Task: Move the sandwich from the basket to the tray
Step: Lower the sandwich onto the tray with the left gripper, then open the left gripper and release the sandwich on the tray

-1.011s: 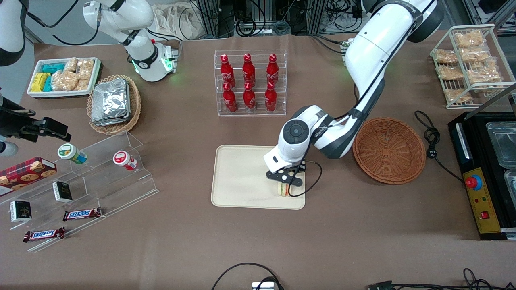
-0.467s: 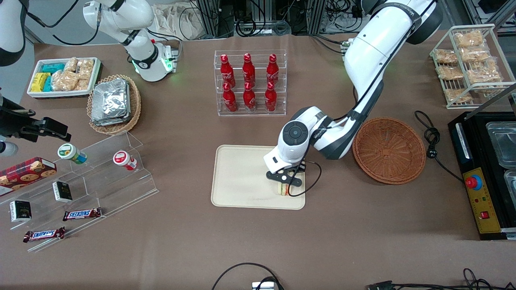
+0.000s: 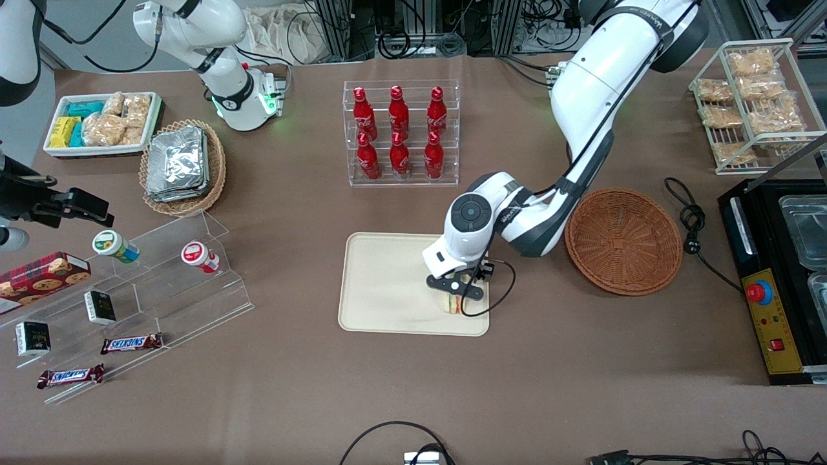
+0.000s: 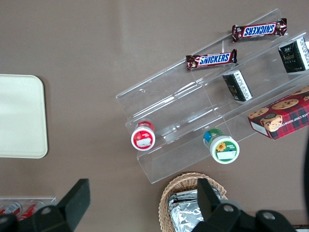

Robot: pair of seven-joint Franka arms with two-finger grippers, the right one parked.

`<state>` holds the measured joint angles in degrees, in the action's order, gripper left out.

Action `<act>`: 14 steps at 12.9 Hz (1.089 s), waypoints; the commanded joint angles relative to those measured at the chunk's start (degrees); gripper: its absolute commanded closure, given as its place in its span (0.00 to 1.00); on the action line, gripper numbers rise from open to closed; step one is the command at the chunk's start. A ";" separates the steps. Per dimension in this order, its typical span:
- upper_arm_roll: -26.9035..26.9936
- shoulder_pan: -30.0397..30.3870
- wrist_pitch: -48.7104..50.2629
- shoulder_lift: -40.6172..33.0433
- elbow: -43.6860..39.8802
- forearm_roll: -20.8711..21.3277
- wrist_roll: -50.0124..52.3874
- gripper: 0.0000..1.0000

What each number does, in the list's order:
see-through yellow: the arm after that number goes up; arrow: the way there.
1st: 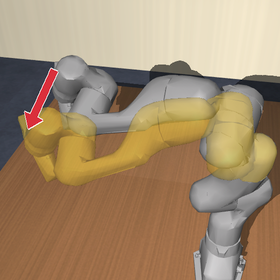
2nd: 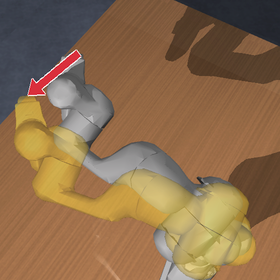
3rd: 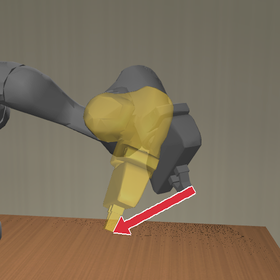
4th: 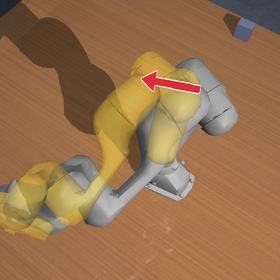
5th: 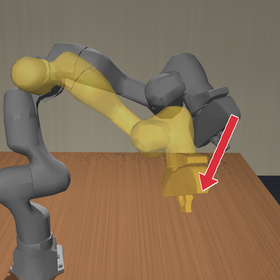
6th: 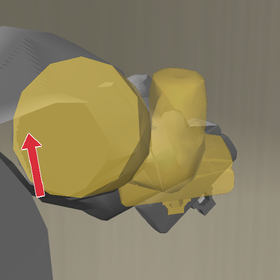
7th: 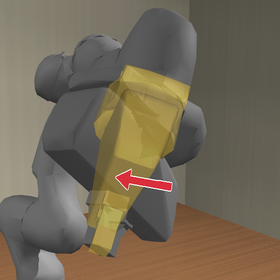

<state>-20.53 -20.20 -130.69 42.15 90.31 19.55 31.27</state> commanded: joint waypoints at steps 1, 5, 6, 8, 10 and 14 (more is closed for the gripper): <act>0.40 -0.72 0.26 0.30 -2.76 1.11 3.08 0.00; 0.49 0.07 3.58 -1.80 -5.40 0.84 5.38 0.00; 0.66 0.16 5.25 -3.38 -5.49 1.10 5.46 0.00; 1.10 0.68 8.41 -6.46 -5.49 1.11 5.55 0.00; 1.10 2.52 12.28 -8.83 -5.49 1.02 6.42 0.00; 1.01 8.41 17.29 -13.84 -5.75 -4.93 8.36 0.00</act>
<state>-19.15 -14.12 -115.60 31.13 83.76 17.93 37.93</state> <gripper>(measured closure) 0.000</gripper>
